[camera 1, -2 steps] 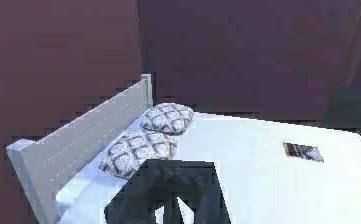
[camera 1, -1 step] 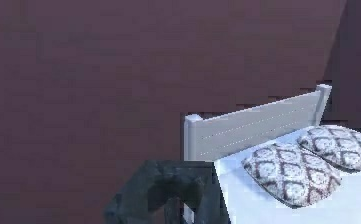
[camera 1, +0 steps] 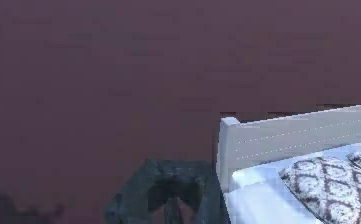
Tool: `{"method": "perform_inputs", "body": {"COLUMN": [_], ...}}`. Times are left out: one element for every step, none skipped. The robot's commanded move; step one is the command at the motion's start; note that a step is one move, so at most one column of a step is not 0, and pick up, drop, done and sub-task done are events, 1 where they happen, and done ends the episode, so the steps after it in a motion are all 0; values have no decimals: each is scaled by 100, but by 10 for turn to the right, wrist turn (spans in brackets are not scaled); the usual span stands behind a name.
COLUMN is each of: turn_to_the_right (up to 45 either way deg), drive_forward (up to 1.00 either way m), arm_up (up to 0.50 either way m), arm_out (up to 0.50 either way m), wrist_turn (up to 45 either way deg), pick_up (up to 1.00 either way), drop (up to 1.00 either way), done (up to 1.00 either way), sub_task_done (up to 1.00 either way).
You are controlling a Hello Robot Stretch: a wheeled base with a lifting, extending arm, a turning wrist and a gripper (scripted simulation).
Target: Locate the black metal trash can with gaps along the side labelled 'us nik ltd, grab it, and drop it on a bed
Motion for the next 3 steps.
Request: {"method": "perform_inputs", "body": {"turn_to_the_right": [450, 450, 450], "drive_forward": [0, 0, 0], "arm_up": [0, 0, 0], "arm_out": [0, 0, 0], "wrist_turn": [0, 0, 0], "pick_up": [0, 0, 0], "drop": [0, 0, 0], "done": [0, 0, 0], "sub_task_done": [0, 0, 0]}}
